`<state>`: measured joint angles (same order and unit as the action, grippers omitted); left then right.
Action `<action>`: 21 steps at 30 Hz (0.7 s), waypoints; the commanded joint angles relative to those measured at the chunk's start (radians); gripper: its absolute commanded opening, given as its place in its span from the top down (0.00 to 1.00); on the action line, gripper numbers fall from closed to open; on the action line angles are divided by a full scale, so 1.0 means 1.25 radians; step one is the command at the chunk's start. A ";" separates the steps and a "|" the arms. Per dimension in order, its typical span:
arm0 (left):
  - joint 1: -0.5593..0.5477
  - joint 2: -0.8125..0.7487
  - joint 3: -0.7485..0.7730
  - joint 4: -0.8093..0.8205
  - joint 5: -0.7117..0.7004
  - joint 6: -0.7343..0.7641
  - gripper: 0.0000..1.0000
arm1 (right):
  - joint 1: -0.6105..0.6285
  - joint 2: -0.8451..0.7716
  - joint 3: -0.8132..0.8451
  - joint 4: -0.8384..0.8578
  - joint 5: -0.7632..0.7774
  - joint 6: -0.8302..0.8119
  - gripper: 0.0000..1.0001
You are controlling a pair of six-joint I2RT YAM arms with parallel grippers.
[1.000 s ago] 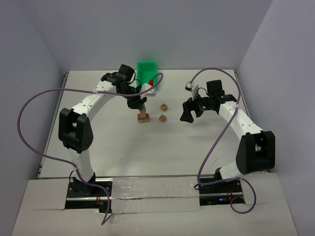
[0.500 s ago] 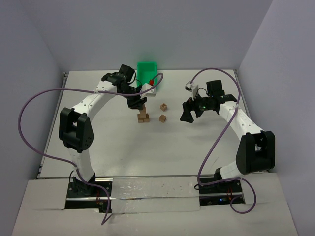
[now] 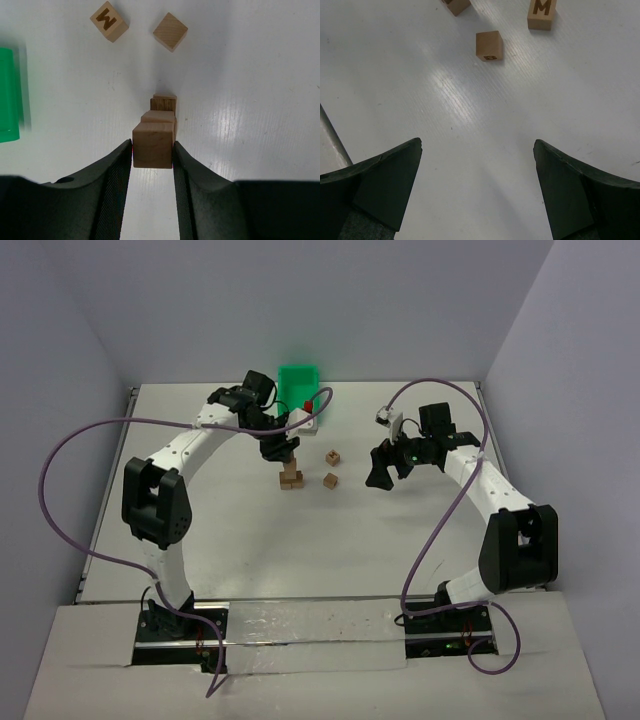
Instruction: Build the wood block tower
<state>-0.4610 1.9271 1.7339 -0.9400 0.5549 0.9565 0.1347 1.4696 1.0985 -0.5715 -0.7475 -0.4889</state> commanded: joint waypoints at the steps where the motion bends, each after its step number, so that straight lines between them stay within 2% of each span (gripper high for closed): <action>1: 0.001 0.009 0.041 0.007 0.029 0.004 0.55 | -0.005 0.005 0.018 -0.008 -0.012 -0.009 0.00; 5: 0.002 0.012 0.045 0.005 0.030 0.004 0.56 | -0.003 0.006 0.018 -0.008 -0.012 -0.010 0.00; 9: 0.001 0.013 0.047 0.002 0.030 0.004 0.67 | -0.005 0.007 0.018 -0.009 -0.012 -0.011 0.00; 11: 0.002 0.009 0.046 0.007 0.030 0.002 0.67 | -0.005 0.006 0.018 -0.008 -0.012 -0.010 0.00; 21: 0.002 0.007 0.046 0.001 0.030 0.006 0.49 | -0.003 0.007 0.020 -0.009 -0.014 -0.011 0.00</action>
<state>-0.4610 1.9331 1.7424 -0.9394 0.5549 0.9535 0.1349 1.4761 1.0985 -0.5782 -0.7490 -0.4919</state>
